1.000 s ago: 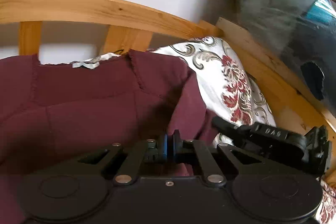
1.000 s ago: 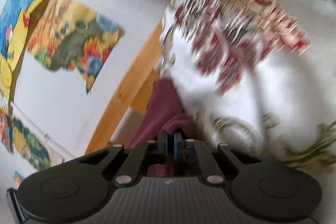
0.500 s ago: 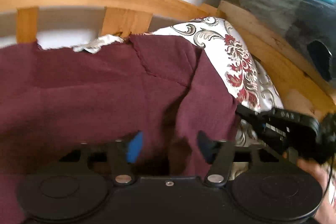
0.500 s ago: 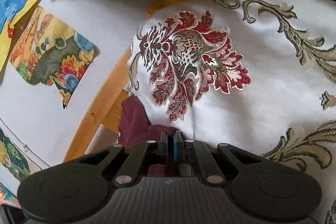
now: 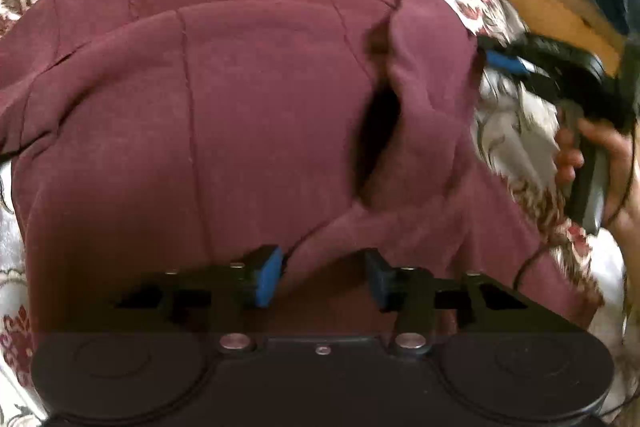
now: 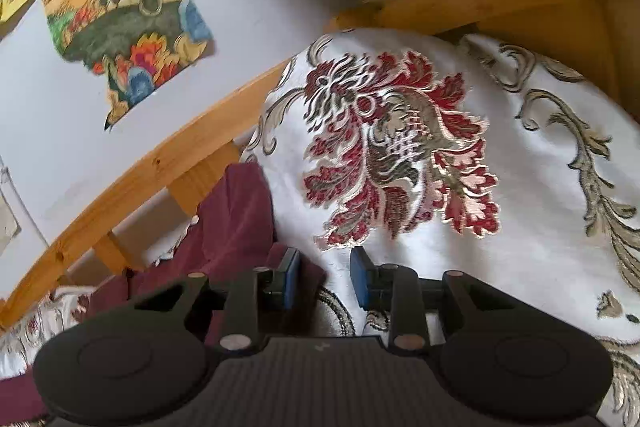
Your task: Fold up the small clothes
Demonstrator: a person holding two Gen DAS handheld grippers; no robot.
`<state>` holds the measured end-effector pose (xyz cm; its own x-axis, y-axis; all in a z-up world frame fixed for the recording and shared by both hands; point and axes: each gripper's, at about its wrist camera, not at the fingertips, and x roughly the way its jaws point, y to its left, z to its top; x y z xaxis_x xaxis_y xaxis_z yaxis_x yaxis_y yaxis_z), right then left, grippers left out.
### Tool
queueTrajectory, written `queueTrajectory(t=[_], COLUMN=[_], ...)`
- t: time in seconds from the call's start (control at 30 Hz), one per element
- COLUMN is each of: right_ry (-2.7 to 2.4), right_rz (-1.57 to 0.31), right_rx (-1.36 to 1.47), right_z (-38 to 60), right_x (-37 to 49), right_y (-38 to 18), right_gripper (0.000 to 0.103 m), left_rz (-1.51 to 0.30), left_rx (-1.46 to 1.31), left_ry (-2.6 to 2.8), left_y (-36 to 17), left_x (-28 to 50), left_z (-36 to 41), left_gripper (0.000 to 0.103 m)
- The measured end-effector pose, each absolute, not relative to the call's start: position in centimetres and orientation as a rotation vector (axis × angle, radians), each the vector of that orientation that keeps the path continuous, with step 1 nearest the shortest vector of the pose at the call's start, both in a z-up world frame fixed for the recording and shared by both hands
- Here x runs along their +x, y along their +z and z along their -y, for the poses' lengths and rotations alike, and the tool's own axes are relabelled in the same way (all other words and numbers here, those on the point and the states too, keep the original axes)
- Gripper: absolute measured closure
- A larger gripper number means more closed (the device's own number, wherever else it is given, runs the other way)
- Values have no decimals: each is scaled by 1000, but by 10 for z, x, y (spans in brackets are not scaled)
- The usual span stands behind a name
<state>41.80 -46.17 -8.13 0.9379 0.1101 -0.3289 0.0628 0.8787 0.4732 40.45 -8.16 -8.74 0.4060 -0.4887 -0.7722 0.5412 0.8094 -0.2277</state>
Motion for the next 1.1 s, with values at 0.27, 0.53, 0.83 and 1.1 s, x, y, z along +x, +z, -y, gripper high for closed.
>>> queueTrajectory(t=[0.27,0.53,0.83,1.1], right_ry=[-10,-54,-97,-95], right_rz=[-324,-382,-420,-427], right_rx=[500,472,205,156], right_z=[457,449,417,398], right_x=[409,413,418,401], right_y=[-72,-78,-72,-60], right_gripper=[97,97,66,42], left_rz=[-956,-1097,-1032,-842], left_rx=[53,-96,-107,-67], left_ry=[-525,-421,-389,-98], left_y=[-65,-75,-55,-3], left_x=[375,368,351,309], left_z=[77,63,57,-22], left_gripper=[102,101,46,14])
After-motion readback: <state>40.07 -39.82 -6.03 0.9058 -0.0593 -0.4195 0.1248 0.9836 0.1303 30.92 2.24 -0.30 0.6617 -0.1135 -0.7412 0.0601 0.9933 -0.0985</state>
